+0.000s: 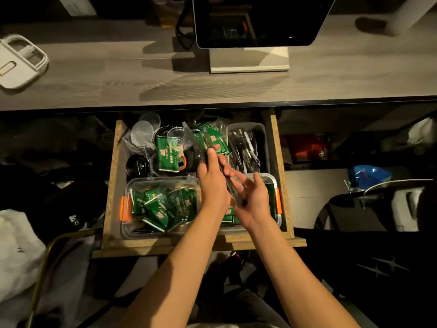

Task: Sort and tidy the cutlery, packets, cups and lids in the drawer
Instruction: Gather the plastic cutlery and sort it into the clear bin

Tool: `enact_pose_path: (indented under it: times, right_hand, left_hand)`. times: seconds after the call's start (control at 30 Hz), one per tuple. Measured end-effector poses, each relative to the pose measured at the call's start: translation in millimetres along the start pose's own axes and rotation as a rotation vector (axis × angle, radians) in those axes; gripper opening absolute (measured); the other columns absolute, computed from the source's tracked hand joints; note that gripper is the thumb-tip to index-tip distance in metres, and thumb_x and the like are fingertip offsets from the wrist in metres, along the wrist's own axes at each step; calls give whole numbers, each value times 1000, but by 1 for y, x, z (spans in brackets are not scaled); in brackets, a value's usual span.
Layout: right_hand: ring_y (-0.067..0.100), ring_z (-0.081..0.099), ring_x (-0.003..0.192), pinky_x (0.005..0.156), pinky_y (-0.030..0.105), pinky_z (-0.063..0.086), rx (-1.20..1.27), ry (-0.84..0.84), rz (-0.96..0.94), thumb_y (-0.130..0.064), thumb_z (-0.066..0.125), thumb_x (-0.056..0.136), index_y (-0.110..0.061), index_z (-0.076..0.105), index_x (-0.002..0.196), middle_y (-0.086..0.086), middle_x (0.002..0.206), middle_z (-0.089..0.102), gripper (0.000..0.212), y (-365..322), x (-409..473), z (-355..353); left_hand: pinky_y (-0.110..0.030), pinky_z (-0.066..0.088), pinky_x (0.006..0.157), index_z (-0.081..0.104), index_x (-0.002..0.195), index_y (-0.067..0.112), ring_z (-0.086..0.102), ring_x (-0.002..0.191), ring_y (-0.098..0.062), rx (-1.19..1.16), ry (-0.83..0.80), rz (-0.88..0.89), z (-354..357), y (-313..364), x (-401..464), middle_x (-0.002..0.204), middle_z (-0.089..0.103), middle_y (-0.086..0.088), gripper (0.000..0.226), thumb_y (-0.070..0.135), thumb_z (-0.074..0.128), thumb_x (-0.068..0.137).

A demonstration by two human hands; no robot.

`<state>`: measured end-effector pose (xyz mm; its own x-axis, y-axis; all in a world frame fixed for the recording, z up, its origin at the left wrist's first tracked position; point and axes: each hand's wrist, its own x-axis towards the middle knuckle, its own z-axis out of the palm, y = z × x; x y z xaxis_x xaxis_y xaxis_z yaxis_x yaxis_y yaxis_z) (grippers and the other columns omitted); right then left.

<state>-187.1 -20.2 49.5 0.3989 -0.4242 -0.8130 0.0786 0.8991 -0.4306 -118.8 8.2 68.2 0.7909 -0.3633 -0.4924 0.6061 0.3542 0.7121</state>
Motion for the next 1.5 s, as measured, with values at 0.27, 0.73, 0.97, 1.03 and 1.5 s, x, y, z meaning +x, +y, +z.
enact_pose_path:
  times: [0.27, 0.73, 0.97, 1.03, 1.5]
  right_hand:
    - [33, 63, 109, 93, 45, 51, -67, -74, 29, -55, 29, 102, -14, 56, 126, 18, 114, 65, 55, -20, 14, -21]
    - [30, 64, 99, 78, 29, 42, -1591, -292, -124, -33, 47, 103, -4, 68, 115, 18, 106, 70, 38, 24, 64, -103]
    - [26, 58, 119, 94, 26, 43, -1919, -450, -103, -30, 49, 100, -21, 59, 133, 7, 131, 64, 36, 41, 86, -104]
    - [25, 60, 115, 92, 26, 43, -1926, -460, -147, -28, 52, 100, -19, 64, 128, 6, 127, 66, 32, 43, 89, -103]
    - [1, 62, 78, 73, 10, 44, -1613, -472, -214, -18, 72, 89, -10, 76, 102, -8, 91, 69, 16, 33, 81, -125]
  left_hand:
    - [-26, 36, 46, 49, 97, 8, 37, 42, -10, 154, 43, -142, -5, -35, -20, 51, 38, 6, 26, 33, 47, 105]
    - [-24, 23, 35, 47, 71, 15, 27, 34, -10, 540, 118, -283, -131, -38, -7, 48, 32, 5, 36, 35, 57, 100]
    - [-21, 24, 34, 53, 85, 9, 28, 35, -7, 486, 125, -317, -138, -56, -1, 49, 34, 6, 21, 23, 53, 102]
    - [-22, 25, 35, 53, 86, 9, 29, 36, -8, 493, 121, -333, -137, -60, -1, 53, 34, 4, 19, 22, 54, 100]
    - [-22, 27, 35, 62, 94, 11, 34, 41, -9, 464, 56, -319, -131, -59, 5, 56, 45, 4, 26, 32, 50, 103]
